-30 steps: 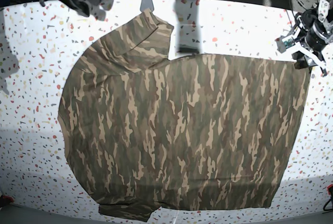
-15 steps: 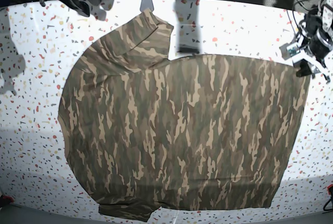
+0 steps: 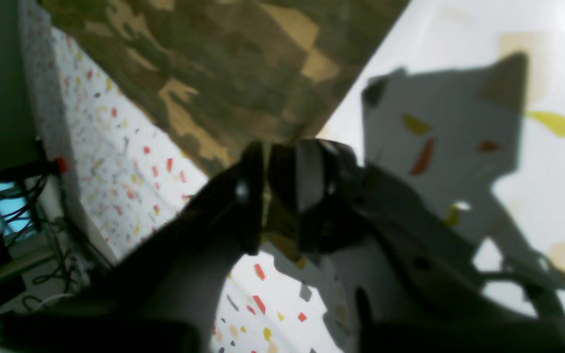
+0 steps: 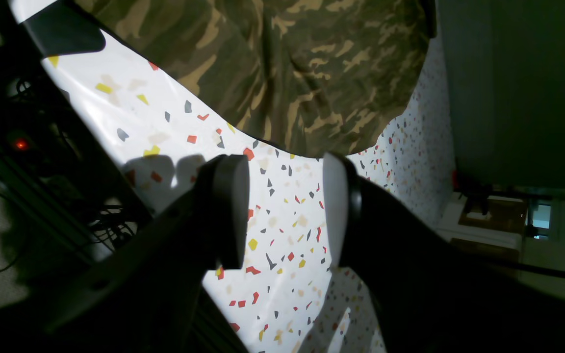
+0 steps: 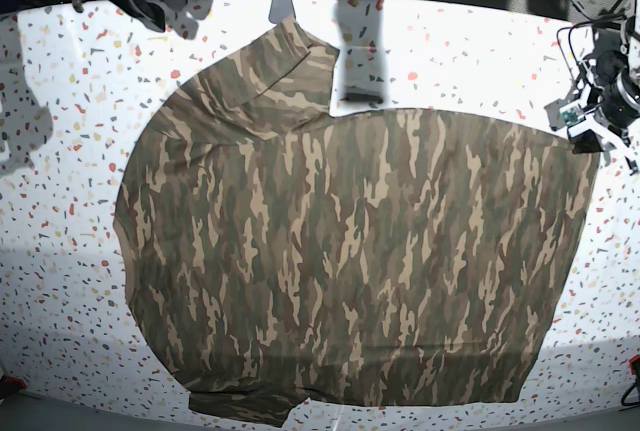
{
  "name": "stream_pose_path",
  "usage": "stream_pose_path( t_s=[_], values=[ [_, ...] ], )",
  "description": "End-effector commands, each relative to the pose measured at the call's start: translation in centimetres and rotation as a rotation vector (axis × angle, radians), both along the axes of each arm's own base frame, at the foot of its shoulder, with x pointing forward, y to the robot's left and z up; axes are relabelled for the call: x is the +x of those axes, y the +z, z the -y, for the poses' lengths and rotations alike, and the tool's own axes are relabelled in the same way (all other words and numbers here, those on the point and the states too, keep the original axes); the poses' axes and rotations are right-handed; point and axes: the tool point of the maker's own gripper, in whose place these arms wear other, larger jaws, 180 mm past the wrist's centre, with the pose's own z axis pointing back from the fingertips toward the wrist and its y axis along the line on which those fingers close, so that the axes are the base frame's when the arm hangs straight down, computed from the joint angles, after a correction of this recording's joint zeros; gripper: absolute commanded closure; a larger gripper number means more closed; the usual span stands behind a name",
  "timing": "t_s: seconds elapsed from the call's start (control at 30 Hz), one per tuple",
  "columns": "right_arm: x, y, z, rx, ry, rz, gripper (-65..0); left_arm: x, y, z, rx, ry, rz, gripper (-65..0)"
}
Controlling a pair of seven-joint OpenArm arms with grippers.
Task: Fold the T-shirt properly
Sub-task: 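Move both grippers down toward the shirt's shoulder corners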
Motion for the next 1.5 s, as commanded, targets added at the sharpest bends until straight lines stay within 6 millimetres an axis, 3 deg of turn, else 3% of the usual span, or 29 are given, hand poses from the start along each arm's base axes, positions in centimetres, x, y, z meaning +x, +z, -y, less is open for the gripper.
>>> stream_pose_path(
  t_s=[0.0,0.13,0.3,0.5,0.67,0.93,1.27,1.47],
  values=[
    [0.3,0.9,-0.4,0.017,0.013,0.031,-25.3,-0.2,0.1,-0.1,-0.004,-0.01,-0.021,-7.8],
    [0.3,0.9,-0.4,0.017,0.013,0.032,-25.3,-0.5,-0.1,-0.4,0.01,-0.001,-0.036,0.0],
    [0.6,0.9,-0.4,0.022,0.008,0.033,-25.3,-0.6,-0.2,-0.6,0.021,0.006,-0.041,0.0],
    [2.0,-1.1,-0.7,0.048,0.013,-0.077,-25.3,-0.4,-0.1,-0.7,-0.007,0.062,-0.041,0.0],
    [2.9,-1.8,-2.3,0.107,0.085,-0.129,-25.3,-0.5,-0.1,-0.6,-0.013,0.063,-0.042,0.0],
    [4.3,-6.7,1.6,-0.014,0.069,-0.162,-25.3,-0.5,-0.1,-0.6,-0.013,0.063,-0.042,0.0],
    [7.2,-8.4,3.5,-0.008,0.045,-0.155,-25.3,0.5,1.1,0.5,-0.024,0.029,0.0,0.0],
    [7.5,-9.4,3.6,0.007,0.067,-0.209,-25.3,1.8,3.1,2.2,-0.033,-0.021,0.064,0.0]
  ],
)
